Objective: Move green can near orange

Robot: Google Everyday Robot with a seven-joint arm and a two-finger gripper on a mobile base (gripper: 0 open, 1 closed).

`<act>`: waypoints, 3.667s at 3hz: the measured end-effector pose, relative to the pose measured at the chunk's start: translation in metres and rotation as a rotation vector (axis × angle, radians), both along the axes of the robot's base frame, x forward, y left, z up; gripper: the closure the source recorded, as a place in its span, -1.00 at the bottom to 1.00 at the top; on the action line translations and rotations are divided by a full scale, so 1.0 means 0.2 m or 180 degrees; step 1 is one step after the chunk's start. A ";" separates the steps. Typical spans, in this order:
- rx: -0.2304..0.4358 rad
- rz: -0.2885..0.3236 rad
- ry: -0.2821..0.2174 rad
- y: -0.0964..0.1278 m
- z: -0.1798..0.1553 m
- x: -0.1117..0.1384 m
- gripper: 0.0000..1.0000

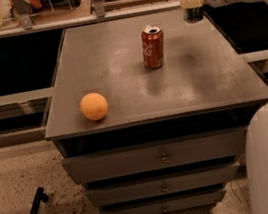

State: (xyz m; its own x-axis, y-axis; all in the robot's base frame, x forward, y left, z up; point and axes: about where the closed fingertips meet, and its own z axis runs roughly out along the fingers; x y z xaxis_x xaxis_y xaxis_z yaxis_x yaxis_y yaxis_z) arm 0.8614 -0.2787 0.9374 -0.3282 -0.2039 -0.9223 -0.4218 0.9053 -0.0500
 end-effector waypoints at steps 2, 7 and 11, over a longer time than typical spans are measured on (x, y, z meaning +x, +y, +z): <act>0.0370 0.0587 -0.0467 0.16 0.27 -0.19 1.00; 0.0334 0.1681 -0.0708 0.56 0.40 -0.76 1.00; 0.0284 0.2615 -0.0615 0.95 0.27 -1.18 1.00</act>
Offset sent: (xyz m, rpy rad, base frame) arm -0.0812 0.0527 0.0859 0.1360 -0.2741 0.3117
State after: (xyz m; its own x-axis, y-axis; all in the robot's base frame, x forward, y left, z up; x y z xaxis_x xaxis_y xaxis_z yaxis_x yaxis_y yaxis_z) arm 0.6246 -0.0880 0.9924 0.0572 -0.2324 -0.9709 -0.9385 0.3191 -0.1317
